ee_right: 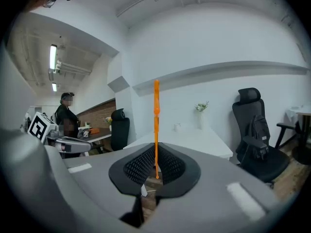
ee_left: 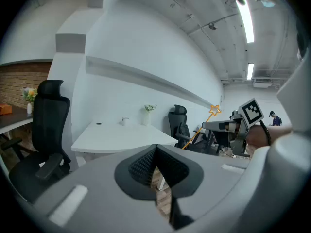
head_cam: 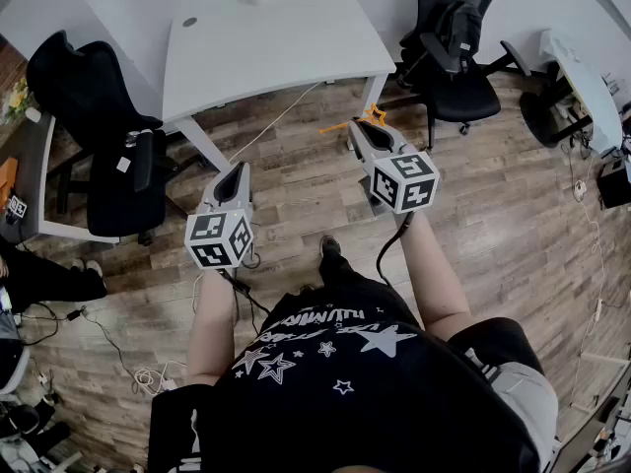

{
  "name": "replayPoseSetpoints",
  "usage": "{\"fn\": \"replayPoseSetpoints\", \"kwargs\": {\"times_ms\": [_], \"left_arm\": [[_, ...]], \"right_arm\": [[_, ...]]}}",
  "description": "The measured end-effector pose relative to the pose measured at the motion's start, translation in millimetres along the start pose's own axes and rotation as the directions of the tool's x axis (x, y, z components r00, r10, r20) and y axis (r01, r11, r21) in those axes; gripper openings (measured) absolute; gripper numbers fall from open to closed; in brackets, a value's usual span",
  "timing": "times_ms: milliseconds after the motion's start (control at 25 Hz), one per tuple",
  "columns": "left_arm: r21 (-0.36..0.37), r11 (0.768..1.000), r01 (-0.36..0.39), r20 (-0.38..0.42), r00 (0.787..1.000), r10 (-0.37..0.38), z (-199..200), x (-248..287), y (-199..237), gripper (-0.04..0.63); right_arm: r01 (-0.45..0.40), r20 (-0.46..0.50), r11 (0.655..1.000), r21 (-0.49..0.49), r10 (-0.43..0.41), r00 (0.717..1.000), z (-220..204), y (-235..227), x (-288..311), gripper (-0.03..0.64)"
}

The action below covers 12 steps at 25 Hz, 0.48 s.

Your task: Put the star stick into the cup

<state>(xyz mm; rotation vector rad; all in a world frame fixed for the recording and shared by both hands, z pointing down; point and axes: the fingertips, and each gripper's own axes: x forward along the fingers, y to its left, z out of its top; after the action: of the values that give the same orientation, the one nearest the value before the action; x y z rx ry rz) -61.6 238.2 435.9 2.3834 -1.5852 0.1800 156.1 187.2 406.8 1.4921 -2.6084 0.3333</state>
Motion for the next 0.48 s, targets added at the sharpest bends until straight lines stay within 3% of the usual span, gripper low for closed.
{"fn": "replayPoseSetpoints", "kwargs": {"times_ms": [480], "left_arm": [[-0.027,0.999,-0.022,-0.017,1.0,0.022,-15,-11,-6,0.003]], "right_arm": [[-0.018,-0.024,1.0,0.001,0.018,1.0,-13,1,-13,0.032]]}}
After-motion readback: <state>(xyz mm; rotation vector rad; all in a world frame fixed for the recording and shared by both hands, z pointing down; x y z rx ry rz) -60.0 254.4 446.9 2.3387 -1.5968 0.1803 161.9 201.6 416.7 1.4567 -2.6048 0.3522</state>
